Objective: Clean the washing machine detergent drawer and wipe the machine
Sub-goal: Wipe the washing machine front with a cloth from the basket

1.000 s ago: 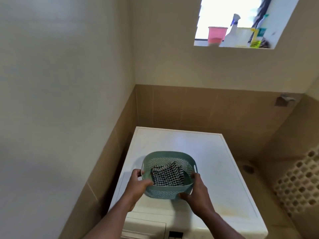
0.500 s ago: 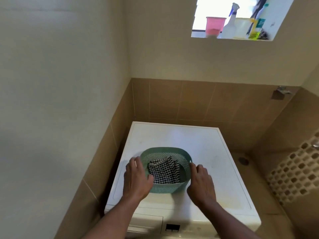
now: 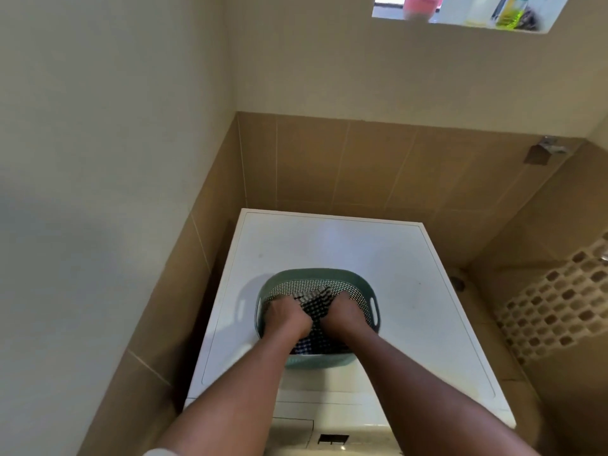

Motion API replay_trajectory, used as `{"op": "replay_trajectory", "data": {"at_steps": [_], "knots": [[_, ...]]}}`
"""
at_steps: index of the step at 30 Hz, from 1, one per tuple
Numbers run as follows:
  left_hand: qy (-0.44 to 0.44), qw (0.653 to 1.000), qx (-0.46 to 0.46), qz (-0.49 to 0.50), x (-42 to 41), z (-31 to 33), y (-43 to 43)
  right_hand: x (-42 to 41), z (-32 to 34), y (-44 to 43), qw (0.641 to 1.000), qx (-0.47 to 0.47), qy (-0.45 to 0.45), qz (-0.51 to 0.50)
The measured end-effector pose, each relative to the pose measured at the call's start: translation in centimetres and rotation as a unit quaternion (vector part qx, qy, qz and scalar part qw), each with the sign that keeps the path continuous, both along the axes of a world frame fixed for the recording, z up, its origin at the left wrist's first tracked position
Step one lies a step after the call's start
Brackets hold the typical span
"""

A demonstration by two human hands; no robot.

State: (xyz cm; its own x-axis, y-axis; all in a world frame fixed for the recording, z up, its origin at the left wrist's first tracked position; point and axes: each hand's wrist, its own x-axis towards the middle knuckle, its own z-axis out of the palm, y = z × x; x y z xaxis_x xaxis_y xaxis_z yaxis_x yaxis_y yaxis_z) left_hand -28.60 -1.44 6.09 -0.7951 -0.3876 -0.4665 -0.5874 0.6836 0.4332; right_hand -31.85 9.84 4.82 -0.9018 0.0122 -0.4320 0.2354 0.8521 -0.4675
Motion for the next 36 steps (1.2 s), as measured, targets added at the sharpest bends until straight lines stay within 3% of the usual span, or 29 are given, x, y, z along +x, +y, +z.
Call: {"op": "replay_trajectory", "data": {"at_steps": [3,6,10,13,16,20,24,26,27,28,31,34,36], "knots": [[-0.007,0.995,0.051,0.090,-0.9,-0.9,0.0,-0.5,-1.2,-0.4,0.997,-0.009,-0.010,-0.076],[-0.007,0.977,0.144,0.159,-1.2,-1.0,-0.2,-0.6,-1.2,-0.3,0.996,-0.025,-0.026,-0.079],[0.026,0.900,0.359,0.243,-0.3,0.7,-0.2,0.0,0.9,0.5,0.991,-0.074,-0.013,-0.111],[0.082,0.847,0.456,0.259,1.8,3.6,0.2,1.5,3.6,1.8,0.969,-0.200,0.031,-0.140],[0.153,0.816,0.505,0.237,4.4,6.2,0.6,3.9,6.9,3.6,0.933,-0.337,0.063,-0.113],[0.197,0.815,0.517,0.173,10.2,9.7,2.2,9.2,9.1,6.4,0.914,-0.375,0.130,-0.082],[0.249,0.820,0.498,0.131,16.4,10.7,4.5,16.5,8.2,7.4,0.914,-0.257,0.261,-0.178],[0.271,0.833,0.469,0.112,19.4,10.1,5.8,20.3,6.7,7.2,0.914,-0.232,0.235,-0.237],[0.272,0.844,0.452,0.101,21.0,9.6,6.4,22.0,5.6,7.1,0.901,-0.295,0.179,-0.262],[0.267,0.857,0.433,0.084,22.5,9.0,6.9,23.6,4.9,6.8,0.865,-0.398,0.111,-0.286],[0.227,0.894,0.385,0.027,26.8,6.2,7.8,28.2,2.9,6.1,0.699,-0.636,-0.054,-0.323],[0.175,0.907,0.383,-0.025,30.0,2.4,7.4,31.5,0.6,5.3,0.600,-0.724,-0.105,-0.322],[0.157,0.913,0.375,-0.046,31.1,0.1,6.3,32.7,-1.2,4.5,0.557,-0.757,-0.100,-0.325]]}}
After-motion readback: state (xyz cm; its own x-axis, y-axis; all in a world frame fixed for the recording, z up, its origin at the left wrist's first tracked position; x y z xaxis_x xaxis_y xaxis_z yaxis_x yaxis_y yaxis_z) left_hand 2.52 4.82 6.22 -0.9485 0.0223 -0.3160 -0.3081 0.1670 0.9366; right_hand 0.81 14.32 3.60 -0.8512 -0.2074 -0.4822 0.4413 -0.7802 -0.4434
